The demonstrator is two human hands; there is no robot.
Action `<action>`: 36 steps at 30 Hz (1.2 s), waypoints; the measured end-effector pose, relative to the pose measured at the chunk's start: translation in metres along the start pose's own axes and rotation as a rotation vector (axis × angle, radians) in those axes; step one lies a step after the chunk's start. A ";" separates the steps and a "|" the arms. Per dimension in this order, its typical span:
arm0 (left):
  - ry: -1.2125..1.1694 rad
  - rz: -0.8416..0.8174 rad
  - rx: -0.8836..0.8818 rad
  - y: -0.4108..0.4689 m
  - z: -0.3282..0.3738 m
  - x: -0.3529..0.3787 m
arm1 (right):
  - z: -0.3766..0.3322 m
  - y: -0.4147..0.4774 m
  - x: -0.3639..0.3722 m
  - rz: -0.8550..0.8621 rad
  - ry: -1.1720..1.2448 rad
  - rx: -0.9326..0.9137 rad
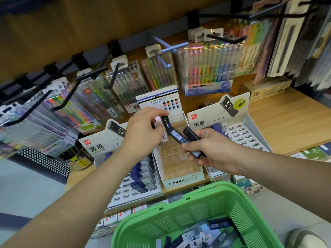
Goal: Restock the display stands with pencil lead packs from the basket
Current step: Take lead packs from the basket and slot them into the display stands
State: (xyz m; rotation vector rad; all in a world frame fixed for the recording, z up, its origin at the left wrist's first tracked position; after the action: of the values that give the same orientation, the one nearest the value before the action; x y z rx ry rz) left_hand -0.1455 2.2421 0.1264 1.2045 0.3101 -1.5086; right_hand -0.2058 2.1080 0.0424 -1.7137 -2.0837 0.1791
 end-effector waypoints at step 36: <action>-0.226 -0.044 -0.395 -0.066 -0.084 -0.109 | 0.000 0.010 0.063 -0.054 -0.252 -0.019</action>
State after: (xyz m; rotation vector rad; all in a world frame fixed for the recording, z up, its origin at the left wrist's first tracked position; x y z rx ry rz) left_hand -0.1752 2.3899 0.1493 0.7136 0.4594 -1.5183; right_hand -0.2052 2.1706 0.0542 -1.7193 -2.3146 0.3777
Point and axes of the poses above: each hand's wrist, its own y-axis towards the middle knuckle, its own x-axis out of the palm, z = x × y, the point moved 7 cm from there along y, towards the middle knuckle, and after that the axes turned 1 degree about -y, right-handed, at the moved point
